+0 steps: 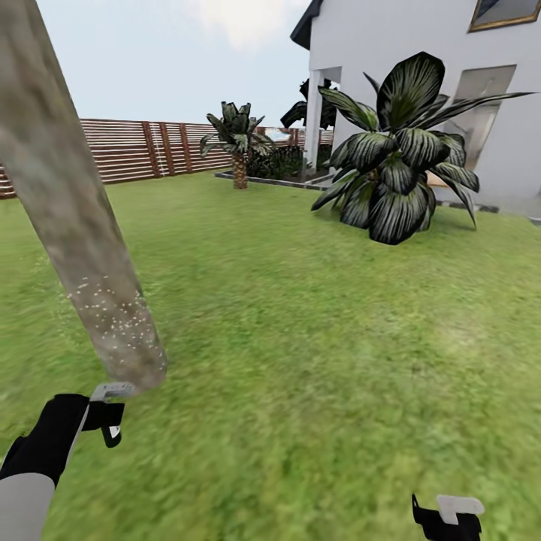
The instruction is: In the garden, pick up the pesticide atomizer on the floor and spray pesticide onto both trees until each tree trunk is fully covered.
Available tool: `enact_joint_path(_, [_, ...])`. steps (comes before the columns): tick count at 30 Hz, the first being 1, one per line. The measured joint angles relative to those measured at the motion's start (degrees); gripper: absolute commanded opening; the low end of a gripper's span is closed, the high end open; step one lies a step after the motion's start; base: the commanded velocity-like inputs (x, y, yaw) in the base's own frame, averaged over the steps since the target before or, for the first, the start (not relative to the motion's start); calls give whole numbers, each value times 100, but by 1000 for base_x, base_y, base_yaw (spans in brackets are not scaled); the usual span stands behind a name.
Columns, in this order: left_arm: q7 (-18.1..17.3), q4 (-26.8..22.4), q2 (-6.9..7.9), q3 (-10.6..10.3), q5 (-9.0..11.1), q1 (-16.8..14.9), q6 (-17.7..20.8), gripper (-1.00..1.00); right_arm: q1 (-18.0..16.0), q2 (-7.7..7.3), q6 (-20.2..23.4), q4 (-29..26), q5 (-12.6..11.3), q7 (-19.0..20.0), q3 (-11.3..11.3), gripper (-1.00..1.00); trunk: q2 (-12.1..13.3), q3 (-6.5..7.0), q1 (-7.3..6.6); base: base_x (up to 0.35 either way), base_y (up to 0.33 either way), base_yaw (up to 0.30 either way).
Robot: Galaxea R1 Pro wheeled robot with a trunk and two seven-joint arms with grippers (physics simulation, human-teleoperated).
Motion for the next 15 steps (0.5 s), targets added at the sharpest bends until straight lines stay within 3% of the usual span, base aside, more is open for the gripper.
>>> enact_joint_path(9, [-4,-7,7,3,11,78,-106,-100,0,9,-8,0,0,1,0,100,0,0,0,-226,-177,241])
enact_joint_path(13, [-59,-1,21,-7,15,87,-646,-100,0,34,13,-11,38,12,17,100,0,0,0,-20,-12,16])
enact_joint_path(15, [-238,290,54,-64,33,90,-1206,-100,-8,63,21,-184,399,41,251,100,0,0,0,-2,-1,1])
